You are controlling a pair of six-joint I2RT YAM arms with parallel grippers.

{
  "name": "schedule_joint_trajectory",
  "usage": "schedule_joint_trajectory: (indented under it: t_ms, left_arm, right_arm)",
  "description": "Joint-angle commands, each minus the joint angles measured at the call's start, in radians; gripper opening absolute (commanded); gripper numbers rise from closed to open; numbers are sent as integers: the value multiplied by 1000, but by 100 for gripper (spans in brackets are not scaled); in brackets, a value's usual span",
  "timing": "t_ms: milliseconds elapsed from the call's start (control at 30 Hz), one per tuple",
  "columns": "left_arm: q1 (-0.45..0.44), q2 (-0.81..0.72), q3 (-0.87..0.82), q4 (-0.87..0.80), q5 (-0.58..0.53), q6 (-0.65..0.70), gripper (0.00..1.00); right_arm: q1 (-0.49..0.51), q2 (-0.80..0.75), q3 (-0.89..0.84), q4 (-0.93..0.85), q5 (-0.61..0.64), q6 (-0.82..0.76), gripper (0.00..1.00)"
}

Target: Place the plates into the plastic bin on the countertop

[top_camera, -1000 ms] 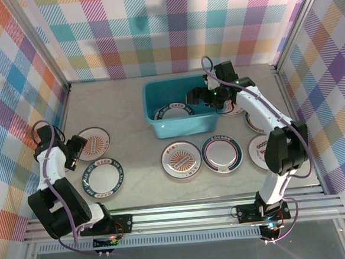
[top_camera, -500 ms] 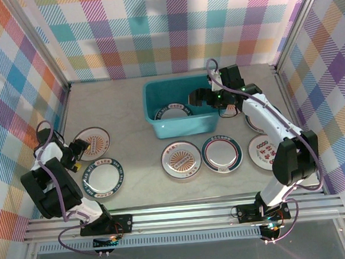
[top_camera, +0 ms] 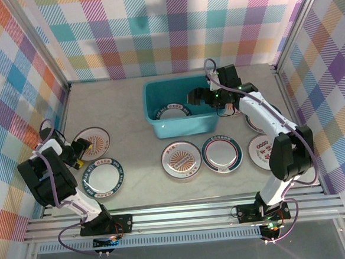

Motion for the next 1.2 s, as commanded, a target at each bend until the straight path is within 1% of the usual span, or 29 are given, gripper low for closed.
schedule_joint_trajectory:
  t_ms: [0, 200, 433, 633, 800, 933, 1167]
  left_arm:
    - [15, 49, 38, 14, 23, 21, 76]
    - [15, 80, 53, 30, 22, 15, 73]
    - [14, 82, 56, 24, 21, 18, 72]
    - [15, 105, 52, 21, 10, 25, 67]
    - [15, 113, 45, 23, 8, 20, 54]
    - [15, 101, 27, 33, -6, 12, 40]
    - [14, 72, 1, 51, -8, 0, 24]
  right_arm:
    - [5, 32, 49, 2, -14, 17, 99]
    - [4, 60, 65, 2, -19, 24, 99]
    - [5, 78, 76, 3, -22, 25, 99]
    - [5, 99, 83, 12, -26, 32, 99]
    - [5, 92, 87, 2, -13, 20, 99]
    - [4, 83, 88, -7, 0, 9, 99]
    - [3, 77, 102, -20, -16, -4, 99]
